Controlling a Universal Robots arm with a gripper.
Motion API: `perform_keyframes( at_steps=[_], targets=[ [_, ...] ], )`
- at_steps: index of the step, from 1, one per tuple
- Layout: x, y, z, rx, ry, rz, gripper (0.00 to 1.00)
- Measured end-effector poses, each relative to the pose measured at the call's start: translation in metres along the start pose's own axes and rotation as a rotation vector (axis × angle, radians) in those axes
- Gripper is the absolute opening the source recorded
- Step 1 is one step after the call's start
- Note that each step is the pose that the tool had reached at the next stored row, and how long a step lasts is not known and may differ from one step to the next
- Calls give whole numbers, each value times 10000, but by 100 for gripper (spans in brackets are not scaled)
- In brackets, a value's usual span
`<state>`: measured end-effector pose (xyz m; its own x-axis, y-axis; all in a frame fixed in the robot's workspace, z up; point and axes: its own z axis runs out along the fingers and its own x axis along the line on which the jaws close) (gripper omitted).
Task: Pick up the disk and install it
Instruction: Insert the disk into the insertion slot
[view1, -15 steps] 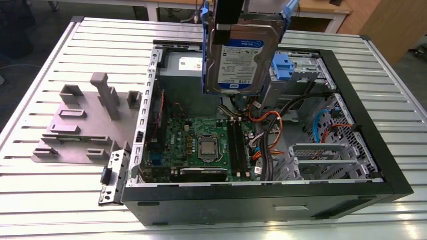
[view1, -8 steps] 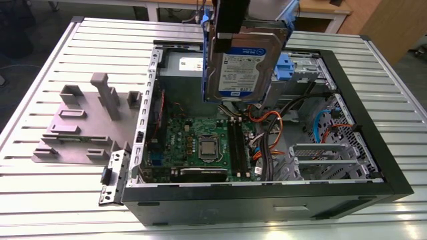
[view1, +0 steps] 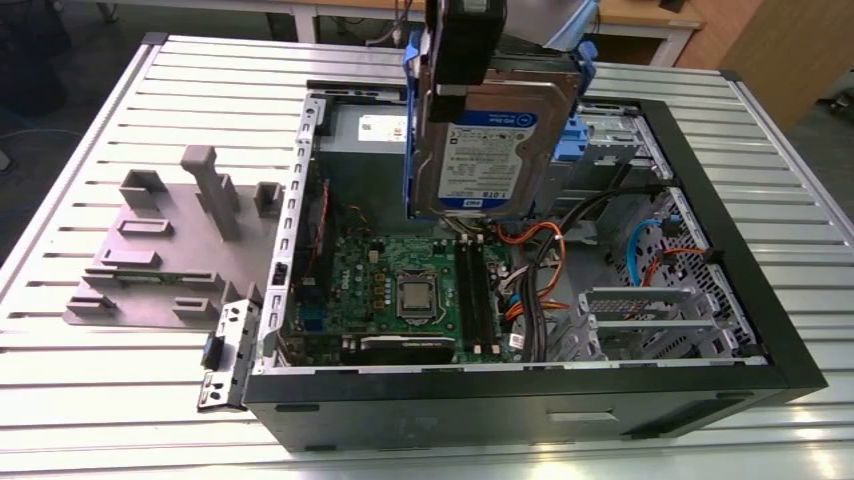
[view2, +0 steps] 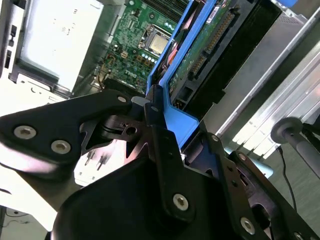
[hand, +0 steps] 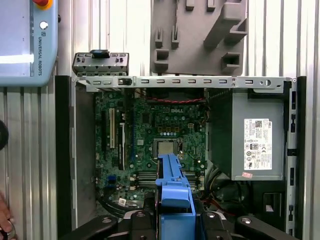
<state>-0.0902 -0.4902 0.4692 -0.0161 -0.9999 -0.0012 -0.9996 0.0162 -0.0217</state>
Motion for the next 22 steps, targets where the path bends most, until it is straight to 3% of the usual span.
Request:
perform_keyframes(
  at_steps=[5,15,18,22],
  targets=[
    [49,-27,1,0,1,1,36],
    [64,-249,10,-7,1,-1,36],
    [73,-259,13,-7,2,0,36],
    [137,-262,18,-6,1,0,36]
  ],
)
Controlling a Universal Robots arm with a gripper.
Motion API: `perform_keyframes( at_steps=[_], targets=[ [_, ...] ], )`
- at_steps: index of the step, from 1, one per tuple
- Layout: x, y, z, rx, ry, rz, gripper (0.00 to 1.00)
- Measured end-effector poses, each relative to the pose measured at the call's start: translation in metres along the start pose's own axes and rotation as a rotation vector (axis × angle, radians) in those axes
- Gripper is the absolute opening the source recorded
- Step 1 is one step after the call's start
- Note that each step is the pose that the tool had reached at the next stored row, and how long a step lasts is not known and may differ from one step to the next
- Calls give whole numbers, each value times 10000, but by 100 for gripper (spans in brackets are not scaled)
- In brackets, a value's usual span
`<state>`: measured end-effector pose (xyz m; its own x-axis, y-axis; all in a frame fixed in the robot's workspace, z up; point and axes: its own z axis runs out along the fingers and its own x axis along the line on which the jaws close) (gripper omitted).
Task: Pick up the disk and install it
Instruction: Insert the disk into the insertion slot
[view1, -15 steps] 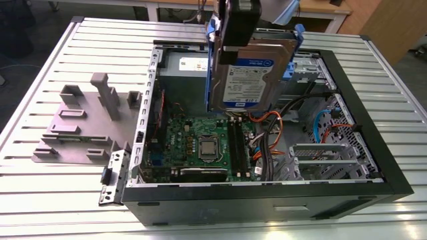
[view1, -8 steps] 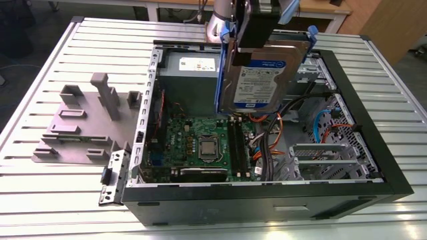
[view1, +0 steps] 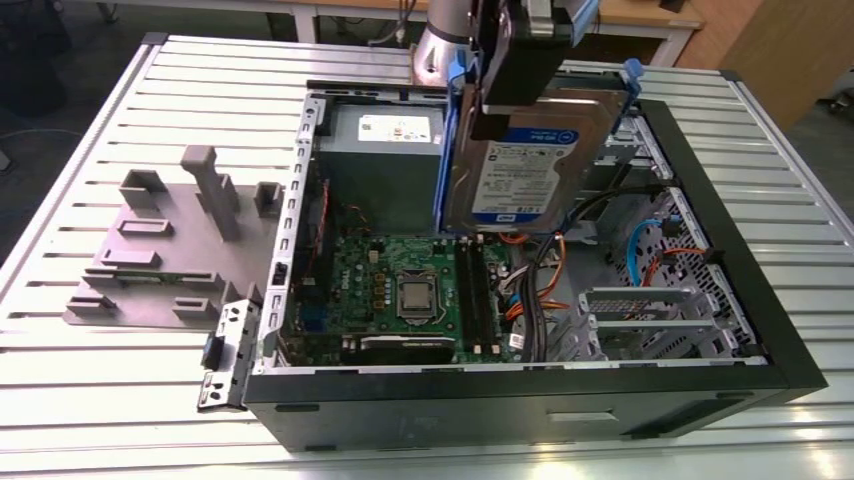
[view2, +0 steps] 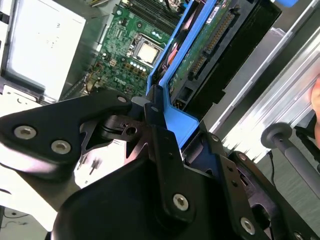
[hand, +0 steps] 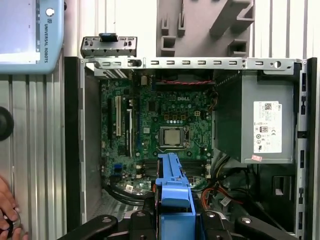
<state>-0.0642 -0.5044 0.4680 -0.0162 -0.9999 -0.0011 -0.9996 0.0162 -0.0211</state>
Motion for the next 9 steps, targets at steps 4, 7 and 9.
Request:
perform_keyframes(
  at_steps=[4,7,9],
  targets=[
    [87,-8,3,0,1,1,36],
    [133,-27,6,0,1,5,36],
    [143,-36,8,0,1,40,36]
  ],
)
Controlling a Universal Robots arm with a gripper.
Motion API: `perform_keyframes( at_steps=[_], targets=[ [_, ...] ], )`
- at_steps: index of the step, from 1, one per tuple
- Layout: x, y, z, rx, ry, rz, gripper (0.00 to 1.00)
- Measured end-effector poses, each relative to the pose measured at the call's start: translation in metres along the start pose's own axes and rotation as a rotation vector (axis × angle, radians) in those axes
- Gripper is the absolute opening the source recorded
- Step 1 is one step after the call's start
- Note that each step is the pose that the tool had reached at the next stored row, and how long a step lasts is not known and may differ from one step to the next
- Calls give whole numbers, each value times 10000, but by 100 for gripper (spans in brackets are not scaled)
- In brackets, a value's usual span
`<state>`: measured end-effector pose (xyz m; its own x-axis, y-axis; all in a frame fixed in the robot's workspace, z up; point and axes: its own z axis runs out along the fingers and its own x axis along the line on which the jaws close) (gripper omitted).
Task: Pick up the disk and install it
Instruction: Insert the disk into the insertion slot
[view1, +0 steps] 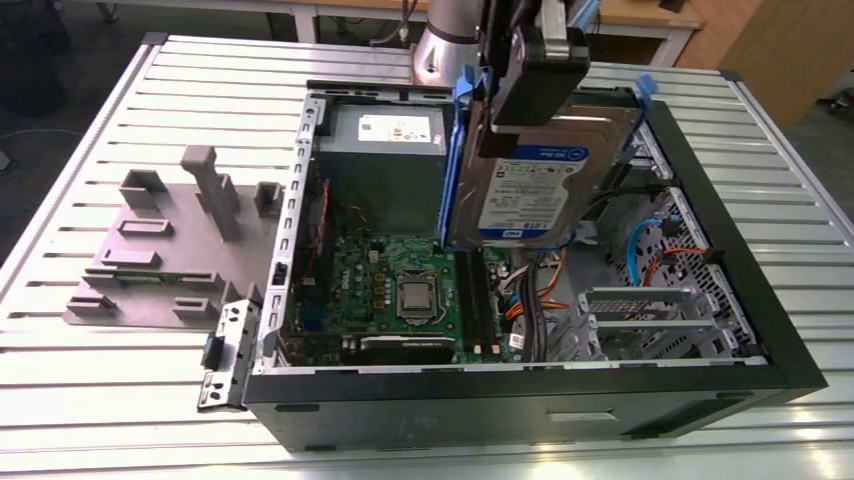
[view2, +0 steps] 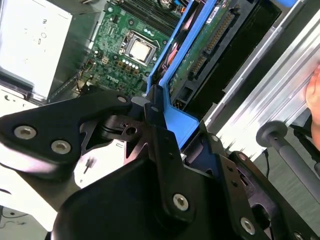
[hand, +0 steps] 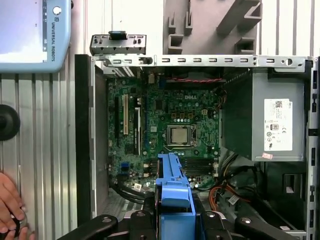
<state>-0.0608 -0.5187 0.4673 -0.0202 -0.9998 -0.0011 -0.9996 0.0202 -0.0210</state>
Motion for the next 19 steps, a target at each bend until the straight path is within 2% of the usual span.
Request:
perform_keyframes(
  at_steps=[5,14,19],
  targets=[
    [6,-32,10,0,4,148,36],
    [9,-243,25,0,5,150,36],
    [29,-299,28,0,5,150,36]
  ],
)
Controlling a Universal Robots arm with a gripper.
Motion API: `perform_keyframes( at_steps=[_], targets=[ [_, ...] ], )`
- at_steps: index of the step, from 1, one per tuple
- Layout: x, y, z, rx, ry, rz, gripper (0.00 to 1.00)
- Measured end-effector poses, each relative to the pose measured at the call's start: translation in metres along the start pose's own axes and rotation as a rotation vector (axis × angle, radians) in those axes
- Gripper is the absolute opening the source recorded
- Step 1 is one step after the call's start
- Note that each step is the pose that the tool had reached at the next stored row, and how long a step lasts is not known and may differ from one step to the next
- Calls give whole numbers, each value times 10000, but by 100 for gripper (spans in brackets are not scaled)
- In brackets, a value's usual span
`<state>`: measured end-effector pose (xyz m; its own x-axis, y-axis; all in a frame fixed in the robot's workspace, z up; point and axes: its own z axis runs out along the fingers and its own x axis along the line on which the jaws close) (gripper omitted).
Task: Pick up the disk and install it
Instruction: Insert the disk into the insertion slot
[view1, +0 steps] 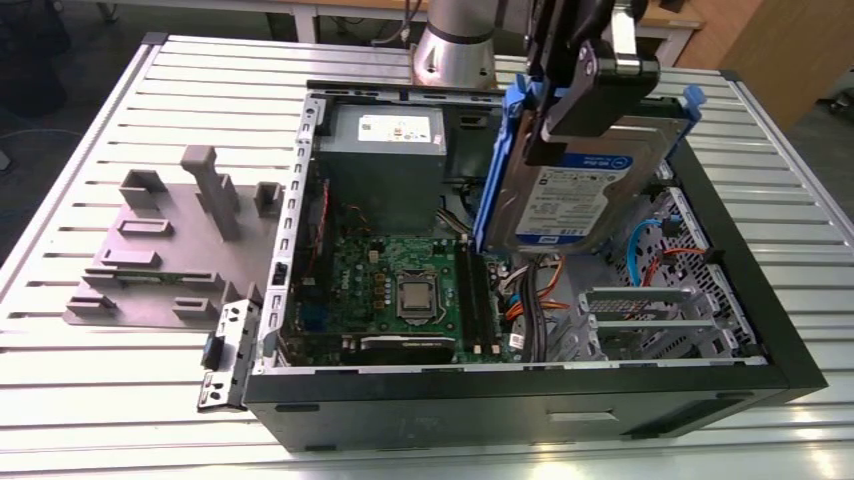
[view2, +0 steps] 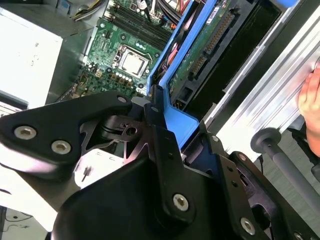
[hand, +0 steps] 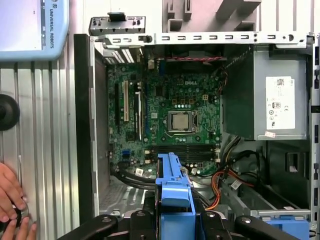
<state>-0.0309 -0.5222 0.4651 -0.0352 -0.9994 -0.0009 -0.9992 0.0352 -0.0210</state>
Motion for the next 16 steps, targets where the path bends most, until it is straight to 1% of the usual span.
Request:
perform_keyframes(
  at_steps=[13,16],
  targets=[
    [179,-43,4,1,13,26,36],
    [209,-66,7,1,13,31,36]
  ],
)
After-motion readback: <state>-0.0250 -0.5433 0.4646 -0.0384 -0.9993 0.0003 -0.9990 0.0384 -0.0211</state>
